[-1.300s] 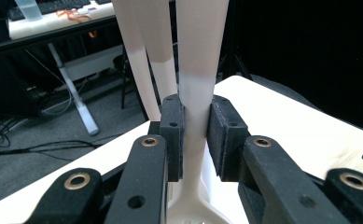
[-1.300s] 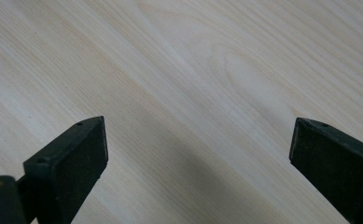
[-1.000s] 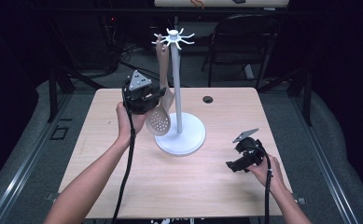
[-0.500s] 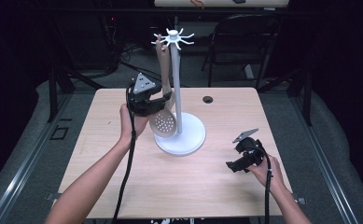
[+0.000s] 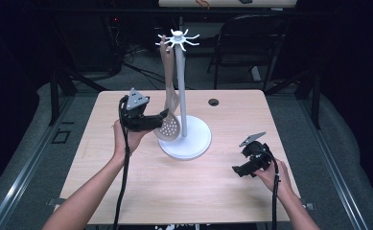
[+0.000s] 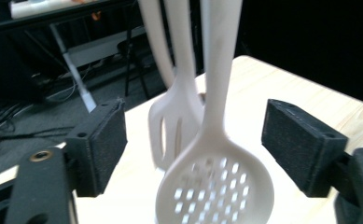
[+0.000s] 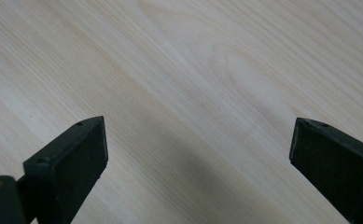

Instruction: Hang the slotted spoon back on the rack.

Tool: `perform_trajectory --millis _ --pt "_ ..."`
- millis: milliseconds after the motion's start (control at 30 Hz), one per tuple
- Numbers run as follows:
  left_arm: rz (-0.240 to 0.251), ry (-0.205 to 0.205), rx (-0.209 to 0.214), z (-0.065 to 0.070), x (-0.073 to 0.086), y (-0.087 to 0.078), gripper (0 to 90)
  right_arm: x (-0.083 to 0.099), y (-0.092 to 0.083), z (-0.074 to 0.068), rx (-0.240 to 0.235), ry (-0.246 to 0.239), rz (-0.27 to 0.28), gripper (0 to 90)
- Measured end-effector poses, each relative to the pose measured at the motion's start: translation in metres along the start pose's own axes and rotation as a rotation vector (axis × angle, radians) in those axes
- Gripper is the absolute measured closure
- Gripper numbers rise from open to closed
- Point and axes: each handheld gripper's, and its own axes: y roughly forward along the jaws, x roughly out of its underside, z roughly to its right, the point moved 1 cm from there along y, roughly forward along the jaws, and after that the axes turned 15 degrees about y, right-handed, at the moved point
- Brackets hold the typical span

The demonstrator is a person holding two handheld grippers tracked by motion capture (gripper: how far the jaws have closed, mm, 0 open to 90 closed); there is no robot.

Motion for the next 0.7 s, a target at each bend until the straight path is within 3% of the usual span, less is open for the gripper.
perform_trajectory --millis 333,533,700 --pt "-0.087 -0.015 0.002 0.003 0.045 -0.027 14.5 0.0 0.0 0.0 -0.001 -0.001 -0.005 3.6" --pt "-0.145 -0.065 -0.007 0.006 0.08 -0.042 11.4 0.001 0.001 -0.002 -0.006 -0.002 -0.006 3.6" --pt "-0.204 -0.1 0.005 0.01 0.105 -0.049 9.0 0.0 0.0 -0.005 0.018 -0.029 0.004 3.7"
